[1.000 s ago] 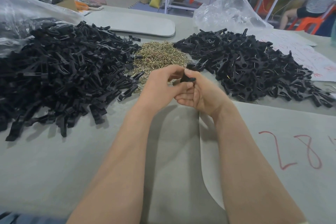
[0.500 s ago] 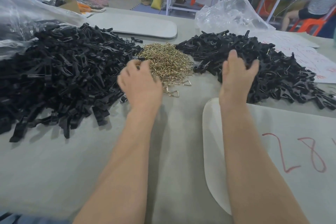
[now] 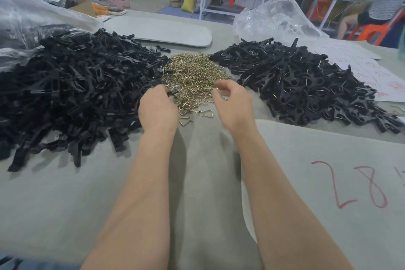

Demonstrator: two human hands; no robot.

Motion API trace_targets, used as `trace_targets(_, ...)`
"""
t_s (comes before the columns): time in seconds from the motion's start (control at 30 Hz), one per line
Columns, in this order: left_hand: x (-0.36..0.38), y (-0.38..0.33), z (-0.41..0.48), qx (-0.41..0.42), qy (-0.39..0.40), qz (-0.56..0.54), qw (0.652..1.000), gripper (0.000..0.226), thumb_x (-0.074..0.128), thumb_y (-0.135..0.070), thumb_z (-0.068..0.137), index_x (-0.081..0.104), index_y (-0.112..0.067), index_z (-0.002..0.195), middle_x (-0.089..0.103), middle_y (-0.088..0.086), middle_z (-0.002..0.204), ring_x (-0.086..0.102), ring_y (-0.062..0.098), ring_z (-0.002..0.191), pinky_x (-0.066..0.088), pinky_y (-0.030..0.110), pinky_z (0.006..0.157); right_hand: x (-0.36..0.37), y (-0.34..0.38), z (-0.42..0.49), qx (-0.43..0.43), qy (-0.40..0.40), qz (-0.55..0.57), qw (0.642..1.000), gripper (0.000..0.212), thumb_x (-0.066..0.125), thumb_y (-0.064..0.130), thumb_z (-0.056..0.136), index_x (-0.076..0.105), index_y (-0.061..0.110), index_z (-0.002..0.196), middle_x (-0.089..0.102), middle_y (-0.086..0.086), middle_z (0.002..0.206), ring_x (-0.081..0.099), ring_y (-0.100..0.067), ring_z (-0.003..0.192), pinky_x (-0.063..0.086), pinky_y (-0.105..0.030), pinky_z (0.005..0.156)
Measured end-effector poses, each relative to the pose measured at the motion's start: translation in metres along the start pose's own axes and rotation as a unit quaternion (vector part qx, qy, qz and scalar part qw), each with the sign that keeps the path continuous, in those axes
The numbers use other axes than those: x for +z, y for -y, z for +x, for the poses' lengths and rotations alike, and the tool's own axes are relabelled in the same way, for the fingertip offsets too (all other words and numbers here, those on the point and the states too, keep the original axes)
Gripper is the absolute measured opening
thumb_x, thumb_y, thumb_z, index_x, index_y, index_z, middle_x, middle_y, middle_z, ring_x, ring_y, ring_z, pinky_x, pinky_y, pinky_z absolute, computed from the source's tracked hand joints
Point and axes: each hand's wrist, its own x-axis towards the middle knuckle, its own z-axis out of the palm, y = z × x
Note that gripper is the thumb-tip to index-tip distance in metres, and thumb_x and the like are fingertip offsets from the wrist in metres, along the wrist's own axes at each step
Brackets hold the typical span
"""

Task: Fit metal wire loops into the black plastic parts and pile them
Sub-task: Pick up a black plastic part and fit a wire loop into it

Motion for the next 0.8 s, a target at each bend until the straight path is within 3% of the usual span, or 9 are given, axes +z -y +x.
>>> trace_targets(0.1, -0.001, -0.009, -0.001, 0.031, -0.020, -0.197, 0.980, 0.026, 0.056, -0.018, 0.094, 0.063, -0.009, 0.117, 0.068, 0.007, 0.109, 0.062, 0.019, 0.098, 0.047, 0.029, 0.090, 0.001, 0.003, 0.000, 0.020, 0.036, 0.065, 0.997, 0.022, 0.056, 0.017, 0.091, 0.064, 0.014, 0.111, 0.067, 0.000, 0.102, 0.062, -0.010, 0.088, 0.048, -0.015, 0.084)
trace_targets(0.2, -0.001, -0.018, -0.003, 0.008, 0.059, -0.411, 0.909, 0.020, 0.061, -0.012, 0.091, 0.063, -0.005, 0.110, 0.070, 0.006, 0.095, 0.068, 0.009, 0.083, 0.055, 0.023, 0.075, 0.003, 0.008, 0.000, 0.026, 0.118, 0.140, 0.983, 0.024, 0.059, 0.012, 0.091, 0.061, 0.011, 0.115, 0.068, -0.008, 0.102, 0.064, -0.013, 0.088, 0.051, -0.029, 0.086)
trace_targets(0.27, 0.001, -0.022, -0.005, -0.007, 0.109, -0.488, 0.866, 0.015, 0.062, -0.008, 0.090, 0.064, -0.006, 0.105, 0.069, -0.001, 0.084, 0.067, 0.002, 0.072, 0.053, 0.018, 0.069, 0.003, 0.011, -0.001, 0.013, 0.134, 0.156, 0.978, 0.020, 0.059, 0.008, 0.090, 0.061, 0.013, 0.109, 0.070, -0.012, 0.093, 0.061, -0.010, 0.076, 0.050, -0.029, 0.077)
trace_targets(0.33, 0.001, -0.024, -0.008, -0.014, 0.137, -0.499, 0.856, 0.011, 0.062, -0.012, 0.091, 0.067, -0.010, 0.100, 0.069, -0.005, 0.080, 0.066, 0.004, 0.072, 0.054, 0.024, 0.077, 0.003, 0.012, 0.000, 0.024, 0.127, 0.146, 0.981, 0.019, 0.060, 0.008, 0.089, 0.061, 0.011, 0.108, 0.070, -0.017, 0.090, 0.059, -0.017, 0.073, 0.051, -0.040, 0.077)
trace_targets(0.4, 0.001, -0.022, -0.009, -0.009, 0.127, -0.408, 0.904, 0.014, 0.059, -0.025, 0.093, 0.070, -0.018, 0.096, 0.068, -0.006, 0.084, 0.066, 0.010, 0.082, 0.049, 0.026, 0.083, 0.003, 0.011, 0.000, 0.049, 0.119, 0.136, 0.982, 0.028, 0.060, 0.009, 0.089, 0.058, 0.006, 0.117, 0.069, -0.013, 0.086, 0.061, -0.020, 0.074, 0.051, -0.046, 0.084)
trace_targets(0.47, 0.000, -0.013, -0.005, 0.013, 0.073, -0.119, 0.990, 0.028, 0.056, -0.040, 0.092, 0.067, -0.022, 0.111, 0.063, 0.000, 0.111, 0.058, 0.021, 0.107, 0.041, 0.030, 0.089, 0.003, 0.008, 0.001, 0.069, 0.108, 0.130, 0.983, 0.031, 0.060, 0.010, 0.090, 0.056, 0.004, 0.120, 0.067, -0.010, 0.086, 0.060, -0.016, 0.072, 0.052, -0.046, 0.088)
trace_targets(0.53, -0.010, -0.004, -0.002, -0.008, 0.075, 0.088, 0.993, 0.035, 0.060, -0.040, 0.087, 0.061, -0.025, 0.119, 0.051, 0.009, 0.128, 0.045, 0.032, 0.120, 0.034, 0.042, 0.096, 0.001, 0.004, 0.003, 0.082, 0.093, 0.104, 0.987, 0.028, 0.061, 0.013, 0.089, 0.059, 0.007, 0.116, 0.067, -0.012, 0.096, 0.060, -0.016, 0.077, 0.051, -0.044, 0.091)
trace_targets(0.67, -0.022, 0.007, 0.000, -0.047, 0.204, 0.134, 0.969, 0.032, 0.060, -0.020, 0.085, 0.057, -0.027, 0.117, 0.046, 0.008, 0.130, 0.038, 0.034, 0.124, 0.029, 0.045, 0.102, -0.004, -0.004, 0.007, 0.111, 0.082, 0.071, 0.988, 0.016, 0.067, 0.018, 0.085, 0.057, 0.017, 0.098, 0.063, -0.005, 0.091, 0.059, -0.018, 0.079, 0.052, -0.039, 0.086)
trace_targets(0.8, -0.021, 0.009, 0.001, -0.039, 0.181, 0.065, 0.980, 0.028, 0.054, -0.003, 0.084, 0.063, -0.020, 0.105, 0.059, 0.010, 0.118, 0.055, 0.031, 0.108, 0.046, 0.043, 0.096, -0.004, -0.004, 0.008, 0.117, 0.088, 0.063, 0.987, 0.018, 0.066, 0.019, 0.085, 0.057, 0.016, 0.100, 0.062, -0.005, 0.088, 0.059, -0.018, 0.073, 0.051, -0.035, 0.076)
